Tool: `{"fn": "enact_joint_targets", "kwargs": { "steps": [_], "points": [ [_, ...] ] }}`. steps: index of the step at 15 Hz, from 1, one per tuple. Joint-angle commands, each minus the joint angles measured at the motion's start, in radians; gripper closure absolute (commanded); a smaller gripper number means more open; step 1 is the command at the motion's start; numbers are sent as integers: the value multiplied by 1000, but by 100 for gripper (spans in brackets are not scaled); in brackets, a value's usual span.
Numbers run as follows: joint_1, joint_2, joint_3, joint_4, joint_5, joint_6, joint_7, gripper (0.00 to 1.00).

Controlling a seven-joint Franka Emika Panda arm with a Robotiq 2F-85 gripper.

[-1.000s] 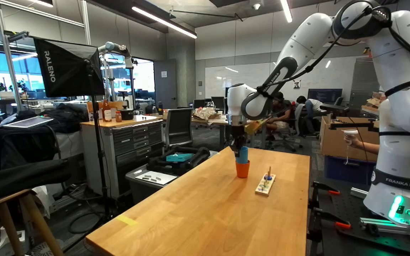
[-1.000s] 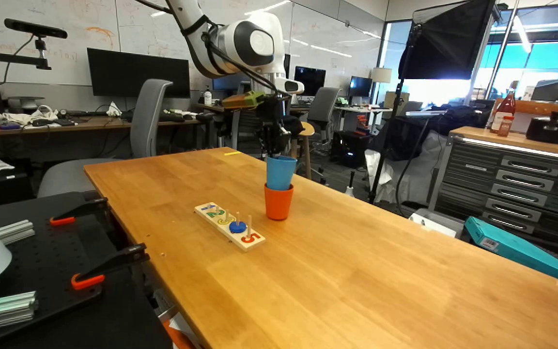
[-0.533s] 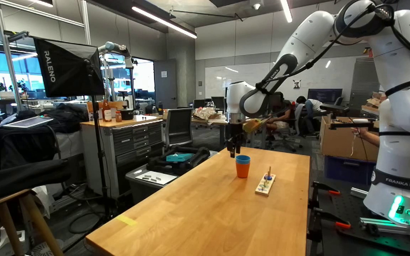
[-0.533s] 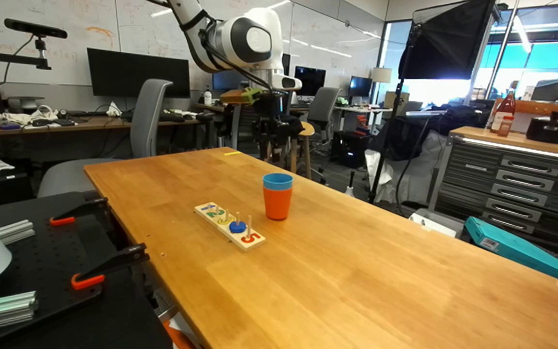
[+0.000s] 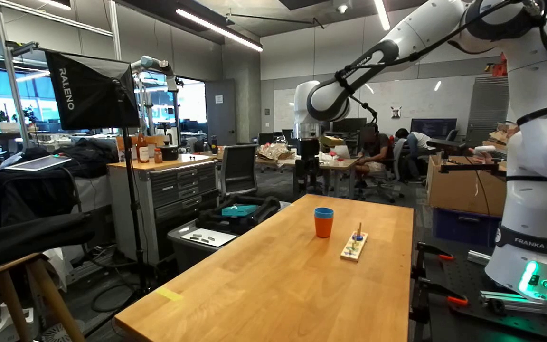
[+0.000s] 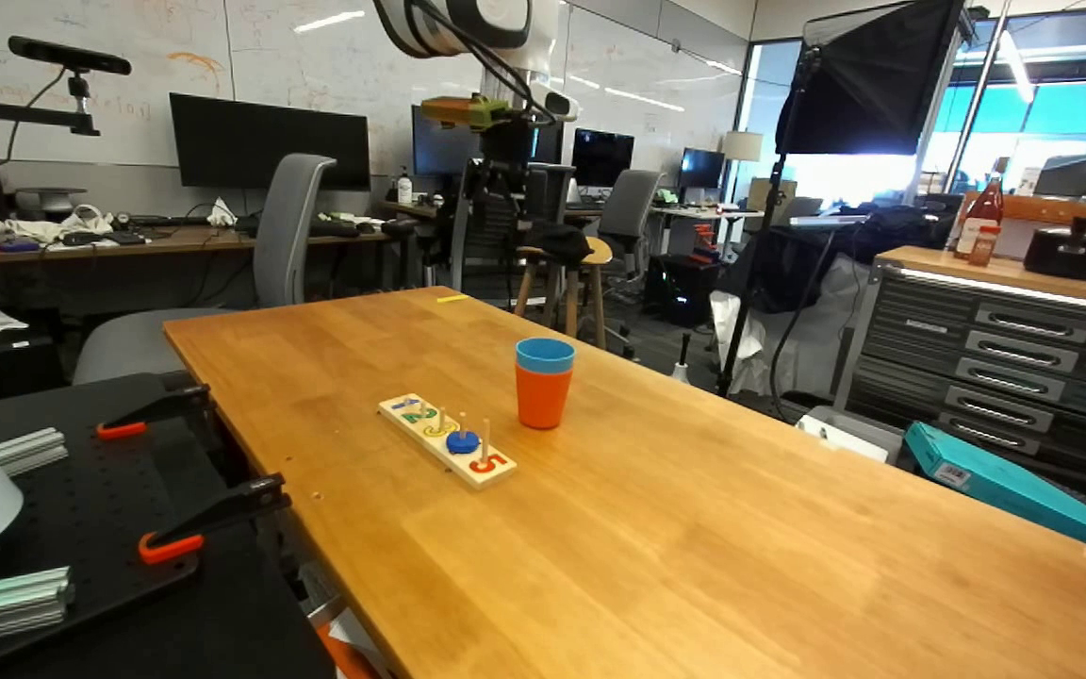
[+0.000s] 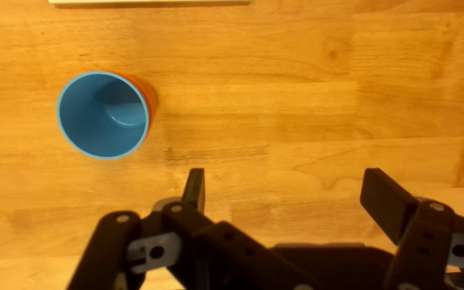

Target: Put the blue cup in the orange one

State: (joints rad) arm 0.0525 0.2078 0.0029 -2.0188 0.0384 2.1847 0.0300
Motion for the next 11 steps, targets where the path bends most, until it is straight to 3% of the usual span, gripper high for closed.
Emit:
{"fn": "enact_joint_targets", "kwargs": {
  "steps": [1, 6, 7, 11],
  "points": [
    [-21, -5, 5, 110, 7, -129, -30, 0],
    [-33, 0, -3, 200, -8, -182, -18, 0],
    [-29, -4, 1, 153, -2, -135, -10, 0],
    [-33, -4, -1, 173, -1, -152, -10, 0]
  ]
}}
